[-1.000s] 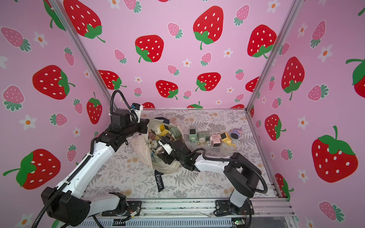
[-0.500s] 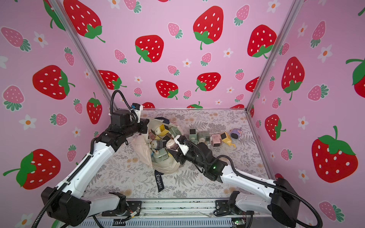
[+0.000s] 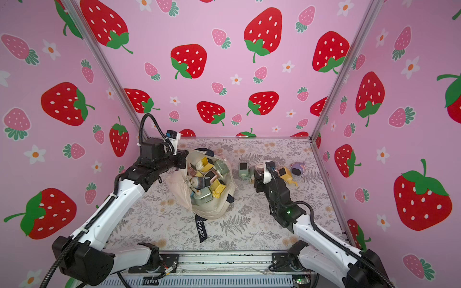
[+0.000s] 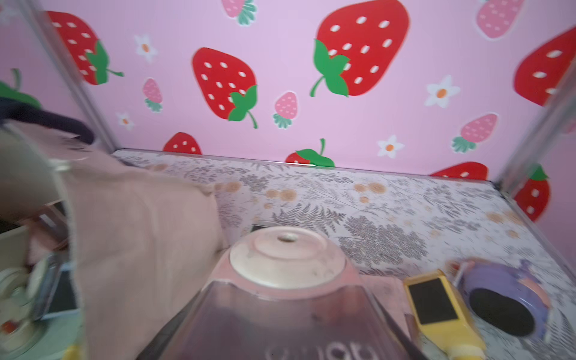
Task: Take out the pencil sharpeners from the tote bags
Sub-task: Place the pencil sharpener at the center of the board.
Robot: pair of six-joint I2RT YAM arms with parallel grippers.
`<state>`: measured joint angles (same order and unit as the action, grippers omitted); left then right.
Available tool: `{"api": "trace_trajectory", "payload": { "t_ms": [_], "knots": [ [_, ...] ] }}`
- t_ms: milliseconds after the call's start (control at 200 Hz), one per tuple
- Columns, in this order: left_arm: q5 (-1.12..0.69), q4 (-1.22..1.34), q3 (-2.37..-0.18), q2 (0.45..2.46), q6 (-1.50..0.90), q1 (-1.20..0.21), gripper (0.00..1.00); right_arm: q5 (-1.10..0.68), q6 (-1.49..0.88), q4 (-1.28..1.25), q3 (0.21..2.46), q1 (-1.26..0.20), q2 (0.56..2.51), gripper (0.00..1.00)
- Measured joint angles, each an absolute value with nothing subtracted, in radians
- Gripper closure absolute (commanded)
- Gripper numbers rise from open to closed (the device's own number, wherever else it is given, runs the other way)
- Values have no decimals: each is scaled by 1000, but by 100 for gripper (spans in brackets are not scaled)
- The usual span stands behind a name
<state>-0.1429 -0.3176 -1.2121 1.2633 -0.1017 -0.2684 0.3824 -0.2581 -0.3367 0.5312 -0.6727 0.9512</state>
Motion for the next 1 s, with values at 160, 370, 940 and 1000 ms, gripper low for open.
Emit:
{"api": "trace_trajectory", "payload": {
  "t_ms": [160, 370, 940, 1000],
  "knots": [
    [-144, -315, -1212, 1265, -102, -268, 100, 460, -339, -287, 531, -493, 981, 60],
    [-145, -309, -1212, 1270, -102, -268, 100, 455, -447, -253, 533, -225, 1080, 57],
    [-159, -290, -1218, 1293, -103, -265, 100, 276, -710, -325, 587, 160, 1460, 54],
    [-159, -290, -1222, 1297, -103, -265, 100, 249, -734, -359, 600, 176, 1513, 53]
  ]
}}
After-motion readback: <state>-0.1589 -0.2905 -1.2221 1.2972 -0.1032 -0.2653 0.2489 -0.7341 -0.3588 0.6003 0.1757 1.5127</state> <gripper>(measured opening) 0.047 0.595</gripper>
